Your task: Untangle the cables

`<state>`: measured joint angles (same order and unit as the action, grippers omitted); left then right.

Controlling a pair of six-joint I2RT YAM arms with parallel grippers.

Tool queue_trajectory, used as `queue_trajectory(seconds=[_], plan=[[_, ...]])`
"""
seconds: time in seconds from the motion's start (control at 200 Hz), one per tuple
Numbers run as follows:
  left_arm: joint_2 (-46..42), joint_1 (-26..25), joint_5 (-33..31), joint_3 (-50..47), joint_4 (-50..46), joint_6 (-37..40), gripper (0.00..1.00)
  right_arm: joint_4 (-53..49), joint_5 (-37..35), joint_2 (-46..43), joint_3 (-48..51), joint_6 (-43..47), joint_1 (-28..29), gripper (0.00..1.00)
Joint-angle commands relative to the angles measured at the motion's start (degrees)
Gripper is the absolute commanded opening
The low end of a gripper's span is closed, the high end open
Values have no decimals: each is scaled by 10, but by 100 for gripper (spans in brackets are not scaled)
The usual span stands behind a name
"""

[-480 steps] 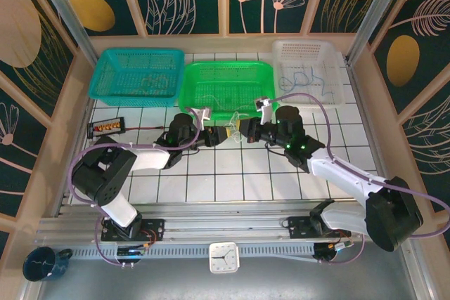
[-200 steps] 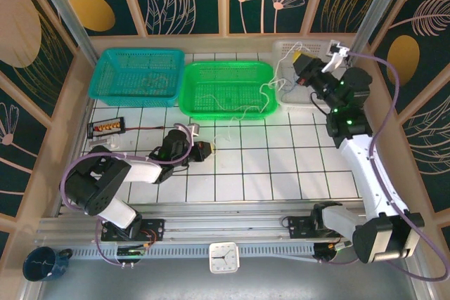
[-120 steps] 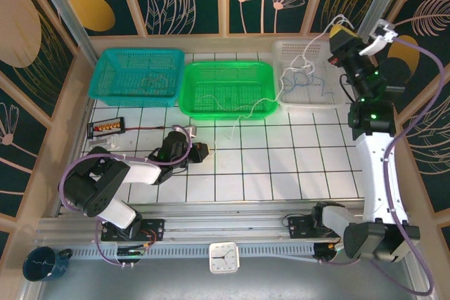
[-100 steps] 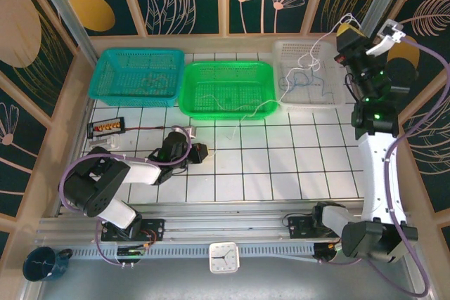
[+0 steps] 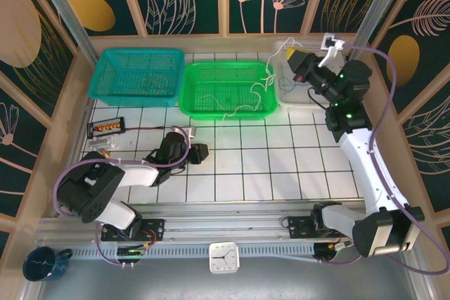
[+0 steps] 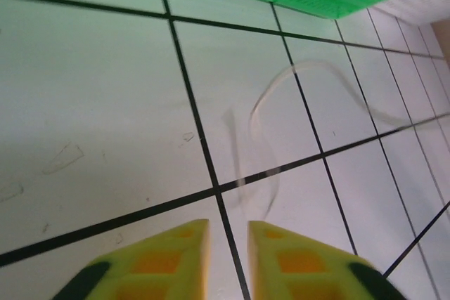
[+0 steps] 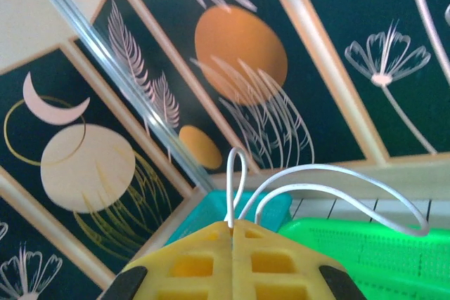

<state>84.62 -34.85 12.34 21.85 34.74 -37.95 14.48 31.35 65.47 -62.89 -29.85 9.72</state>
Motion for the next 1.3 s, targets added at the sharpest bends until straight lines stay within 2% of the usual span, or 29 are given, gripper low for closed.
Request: queue_trajectory(seconds=[0.0,0.075,0.14,0.32,0.475,0.656,0.786,0.921,1.291], plan=[[-31,-1,4,-4,-30,20,36,3,-4,5,18,28,22,0],[-52,-1,-1,-6,-49,27,49,0,-11,8,23,37,33,0],[-70,-1,-6,-9,-67,35,56,-3,-10,11,21,43,40,0],[-127,-1,-16,-18,-99,53,69,-22,-6,20,2,56,59,0],[-178,-1,3,-12,-92,81,77,-44,-2,27,-19,68,83,0],[-202,-1,55,21,-59,104,81,-57,-11,34,-36,77,123,0],[-190,-1,95,53,-26,102,83,-61,-16,41,-50,80,156,0],[-168,-1,110,87,-5,100,85,-71,-25,52,-68,90,196,0],[-135,-1,64,109,37,102,86,-86,-43,63,-87,103,274,0]])
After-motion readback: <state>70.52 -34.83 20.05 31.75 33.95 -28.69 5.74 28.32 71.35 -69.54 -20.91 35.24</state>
